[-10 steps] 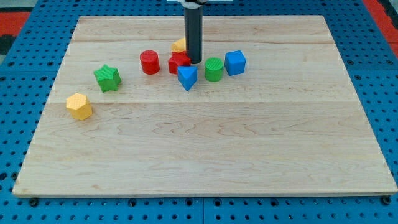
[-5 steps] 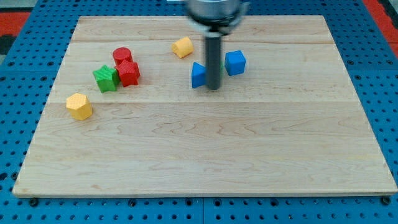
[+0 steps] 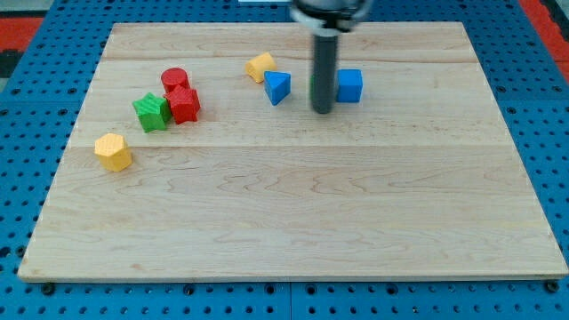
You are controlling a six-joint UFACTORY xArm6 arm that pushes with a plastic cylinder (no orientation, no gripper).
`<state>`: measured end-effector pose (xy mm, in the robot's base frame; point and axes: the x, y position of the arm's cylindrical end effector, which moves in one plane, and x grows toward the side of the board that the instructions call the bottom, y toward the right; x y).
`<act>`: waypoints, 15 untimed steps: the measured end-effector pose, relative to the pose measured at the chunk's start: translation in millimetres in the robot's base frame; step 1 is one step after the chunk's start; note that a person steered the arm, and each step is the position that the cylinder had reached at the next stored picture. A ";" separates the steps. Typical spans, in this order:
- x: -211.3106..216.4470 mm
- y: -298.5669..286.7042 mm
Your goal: Push the blue cube into the stars
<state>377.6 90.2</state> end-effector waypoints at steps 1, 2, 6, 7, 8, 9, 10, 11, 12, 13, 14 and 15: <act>-1.5 94.9; -42.5 104.8; -20.6 -16.7; -49.8 -112.5; -4.6 -177.9; 13.8 -214.3; 18.3 -195.3; 40.1 -115.0; 58.9 -188.3; 50.8 -264.5; 43.7 -242.0; 15.3 -118.7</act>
<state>392.9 -28.5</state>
